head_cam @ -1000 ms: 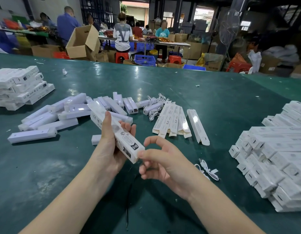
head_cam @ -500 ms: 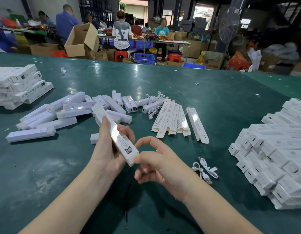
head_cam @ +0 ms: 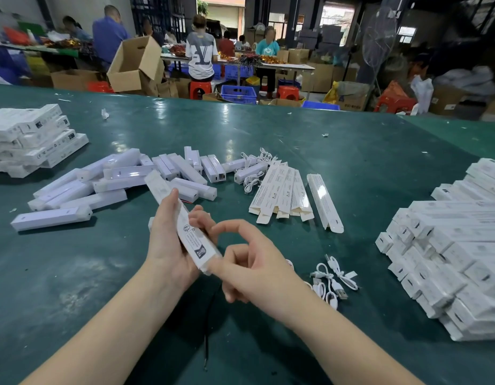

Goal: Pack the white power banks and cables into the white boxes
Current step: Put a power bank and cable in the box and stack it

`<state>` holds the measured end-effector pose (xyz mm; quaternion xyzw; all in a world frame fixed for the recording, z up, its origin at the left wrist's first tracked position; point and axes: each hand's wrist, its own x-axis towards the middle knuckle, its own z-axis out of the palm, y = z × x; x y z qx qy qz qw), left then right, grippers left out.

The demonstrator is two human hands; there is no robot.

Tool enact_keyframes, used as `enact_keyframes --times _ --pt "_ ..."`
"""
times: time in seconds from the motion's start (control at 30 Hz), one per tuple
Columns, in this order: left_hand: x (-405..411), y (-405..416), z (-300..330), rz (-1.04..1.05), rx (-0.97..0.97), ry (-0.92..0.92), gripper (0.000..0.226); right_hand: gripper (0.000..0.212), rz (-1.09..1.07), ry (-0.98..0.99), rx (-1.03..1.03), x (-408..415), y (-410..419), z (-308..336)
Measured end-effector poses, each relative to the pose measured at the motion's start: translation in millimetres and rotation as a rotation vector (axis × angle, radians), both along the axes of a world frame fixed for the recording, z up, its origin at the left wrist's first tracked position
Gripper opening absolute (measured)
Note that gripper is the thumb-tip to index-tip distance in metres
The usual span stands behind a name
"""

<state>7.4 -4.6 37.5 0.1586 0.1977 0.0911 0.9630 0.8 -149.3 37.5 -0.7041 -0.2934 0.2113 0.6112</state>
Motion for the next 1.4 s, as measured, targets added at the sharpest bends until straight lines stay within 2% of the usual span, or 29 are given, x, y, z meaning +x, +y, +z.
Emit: enact_keyframes --times 0.1,0.27,0.37,0.43,0.57,0.67,0.73,0.77,0.83,0.9,0.93,0.97,1.03,1.1,1.27,1.33,1.4 --pt "-0.7 1.6 3.5 -0.024 -0.061 -0.001 0.041 0.032 0.021 -0.183 -0.042 0.3 -1.7 -0.6" --pt "-2.5 -2.1 1.8 -0.064 -0.083 0.020 0.037 0.036 -0.094 -0.371 -0.153 2.9 -1.4 -3.8" --pt "-4.0 -4.9 0.7 -0.072 -0.052 0.019 0.035 0.062 -0.143 -0.615 -0.385 4.3 -0.4 -2.1" --pt "-4.0 -6.1 1.9 -0.072 -0.053 0.024 0.035 0.075 -0.157 -0.708 -0.452 2.6 0.8 -0.3" --pt "-6.0 -4.8 3.7 -0.146 -0.099 -0.005 0.029 0.076 -0.137 -0.603 -0.468 2.0 2.2 -4.6" --pt "-8.2 -4.6 9.4 -0.220 -0.006 -0.059 0.025 0.065 -0.130 -0.522 -0.407 4.1 1.1 -7.0" --pt "-7.9 -0.1 15.8 -0.189 0.239 -0.034 0.021 0.064 -0.128 -0.524 -0.404 4.6 -0.3 -6.0" --pt "-6.7 5.7 17.1 -0.106 0.467 0.008 0.018 0.063 -0.136 -0.557 -0.434 5.5 -1.2 -5.0" --pt "-7.4 20.5 19.0 0.127 1.118 0.135 0.012 0.055 -0.172 -0.643 -0.513 7.8 -3.9 -2.4" --pt "-8.0 39.9 13.8 0.289 1.790 0.294 0.011 0.045 -0.223 -0.636 -0.507 12.5 -8.4 -1.7" --pt "-8.6 48.8 9.7 0.273 2.035 0.373 0.013 0.041 -0.244 -0.614 -0.483 14.4 -10.7 -1.6" --pt "-9.4 55.2 6.7 0.195 2.192 0.462 0.015 0.038 -0.266 -0.599 -0.462 16.2 -12.7 -1.5" --pt "-8.7 60.2 2.1 -0.009 2.337 0.633 0.014 0.033 -0.306 -0.583 -0.444 19.6 -15.3 -1.3" --pt "-7.0 59.5 -0.5 -0.101 2.396 0.703 0.012 0.030 -0.332 -0.557 -0.441 23.0 -17.6 -1.2" --pt "-7.8 59.9 0.5 -0.062 2.394 0.697 0.018 0.023 -0.364 -0.492 -0.399 30.0 -19.9 -5.2" --pt "-9.5 55.0 3.3 -0.094 2.171 0.522 0.014 0.026 -0.367 -0.513 -0.381 30.4 -19.4 -7.9" --pt "-11.6 44.7 9.6 -0.170 1.803 0.266 0.019 0.040 -0.365 -0.594 -0.376 30.3 -17.4 -9.8"
